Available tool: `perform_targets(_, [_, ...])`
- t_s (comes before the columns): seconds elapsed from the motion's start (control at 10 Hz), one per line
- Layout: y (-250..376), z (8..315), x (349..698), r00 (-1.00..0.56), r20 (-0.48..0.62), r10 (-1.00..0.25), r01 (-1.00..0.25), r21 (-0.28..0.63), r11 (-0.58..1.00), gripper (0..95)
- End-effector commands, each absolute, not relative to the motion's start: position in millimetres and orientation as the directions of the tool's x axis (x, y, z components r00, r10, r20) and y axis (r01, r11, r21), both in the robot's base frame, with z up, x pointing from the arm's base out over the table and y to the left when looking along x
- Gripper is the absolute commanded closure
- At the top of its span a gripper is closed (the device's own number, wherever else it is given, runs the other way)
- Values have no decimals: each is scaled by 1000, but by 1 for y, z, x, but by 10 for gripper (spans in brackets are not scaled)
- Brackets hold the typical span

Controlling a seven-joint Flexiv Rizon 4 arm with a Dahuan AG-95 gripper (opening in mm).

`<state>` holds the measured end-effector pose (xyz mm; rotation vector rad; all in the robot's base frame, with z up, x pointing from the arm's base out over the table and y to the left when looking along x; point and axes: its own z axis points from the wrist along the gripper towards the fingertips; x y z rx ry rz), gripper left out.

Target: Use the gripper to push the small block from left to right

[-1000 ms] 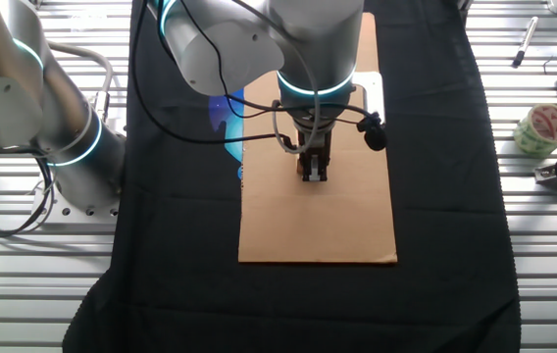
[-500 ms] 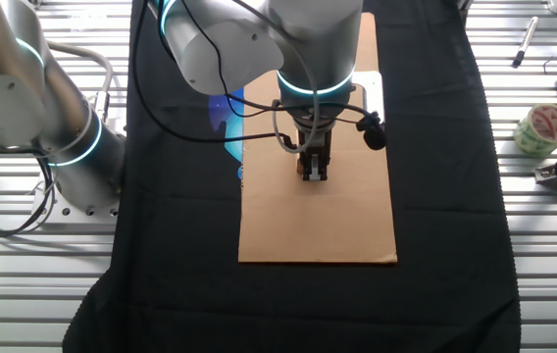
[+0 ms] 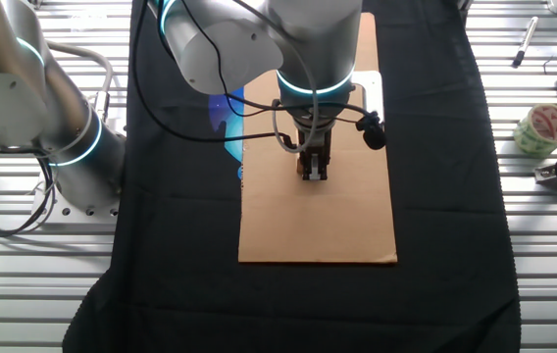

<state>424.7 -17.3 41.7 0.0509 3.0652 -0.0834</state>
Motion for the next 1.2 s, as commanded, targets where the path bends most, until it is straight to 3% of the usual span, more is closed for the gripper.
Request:
perform_targets(0.1, [-17,42,425,-997,-77,33,37,-53,998,950])
perform_targets(1.2, [-9,42,429,-996,-78,51,55,-53,997,950])
